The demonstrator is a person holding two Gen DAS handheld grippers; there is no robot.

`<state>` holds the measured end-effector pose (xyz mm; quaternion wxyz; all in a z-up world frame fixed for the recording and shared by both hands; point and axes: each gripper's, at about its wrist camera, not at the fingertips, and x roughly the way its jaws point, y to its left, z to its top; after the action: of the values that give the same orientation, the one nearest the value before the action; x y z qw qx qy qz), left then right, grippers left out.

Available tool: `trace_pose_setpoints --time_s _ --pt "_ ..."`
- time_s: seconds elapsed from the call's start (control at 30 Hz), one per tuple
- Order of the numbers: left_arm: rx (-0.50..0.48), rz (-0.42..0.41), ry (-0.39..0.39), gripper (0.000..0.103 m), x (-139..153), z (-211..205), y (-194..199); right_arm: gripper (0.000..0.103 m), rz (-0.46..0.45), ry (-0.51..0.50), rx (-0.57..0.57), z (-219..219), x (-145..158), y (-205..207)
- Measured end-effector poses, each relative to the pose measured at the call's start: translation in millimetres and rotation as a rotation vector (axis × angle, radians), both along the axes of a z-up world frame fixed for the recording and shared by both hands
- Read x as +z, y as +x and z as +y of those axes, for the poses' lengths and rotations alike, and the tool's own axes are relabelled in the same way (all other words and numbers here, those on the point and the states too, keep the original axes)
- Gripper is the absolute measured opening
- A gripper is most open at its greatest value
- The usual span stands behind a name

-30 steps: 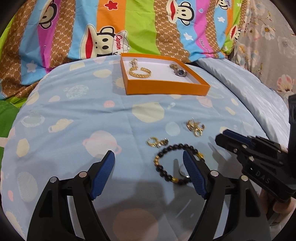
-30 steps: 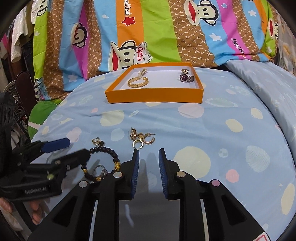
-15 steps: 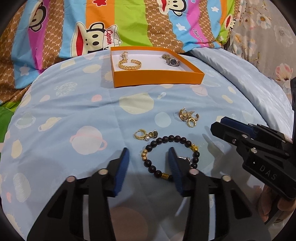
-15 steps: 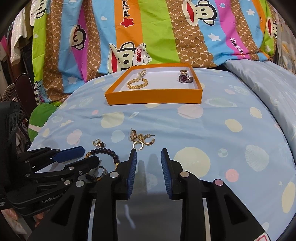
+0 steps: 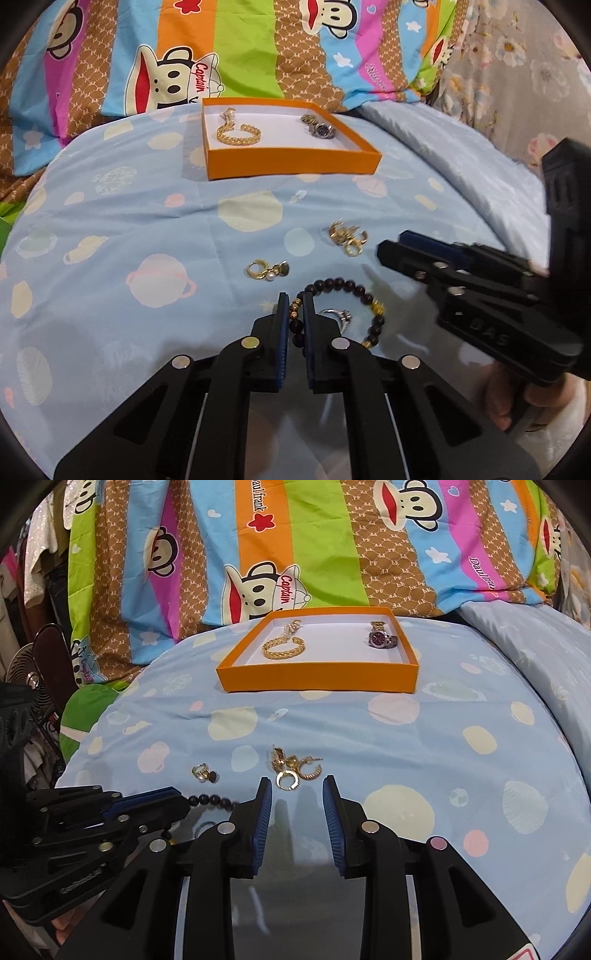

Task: Organize jewelry

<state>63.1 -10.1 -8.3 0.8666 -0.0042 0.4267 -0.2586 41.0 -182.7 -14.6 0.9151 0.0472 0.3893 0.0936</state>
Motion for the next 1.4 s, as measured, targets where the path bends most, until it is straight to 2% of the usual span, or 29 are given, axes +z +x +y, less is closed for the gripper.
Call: trace_pose_setpoints --time_s 0.17,0.47,0.57,0.63,0.8,1.4 --pt "-0.004 -0.001 -0.028 0.007 6.5 3.4 -1.6 0.029 0.009 -0.030 0.036 15.6 -1.1 12.2" --pt "0.016 -0.004 -0.007 0.007 4.8 5.7 1.2 0.027 0.029 -0.050 0.046 23.8 -6.3 29.6" --pt "0.016 -0.005 -0.006 0.007 4.9 5.7 1.2 0.024 0.040 -0.039 0.043 21.9 -8.3 32.2" --pt "0.016 -0.003 -0.006 0.007 4.6 5.6 1.3 0.014 0.047 -0.038 0.047 23.0 -9.4 34.0" --pt "0.016 -0.002 -0.005 0.007 4.8 5.6 1.1 0.005 0.057 -0.033 0.053 23.8 -11.0 35.9" --pt "-0.008 -0.008 -0.039 0.007 11.3 6.7 -2.5 0.004 0.028 0.011 0.009 4.8 -4.6 25.3"
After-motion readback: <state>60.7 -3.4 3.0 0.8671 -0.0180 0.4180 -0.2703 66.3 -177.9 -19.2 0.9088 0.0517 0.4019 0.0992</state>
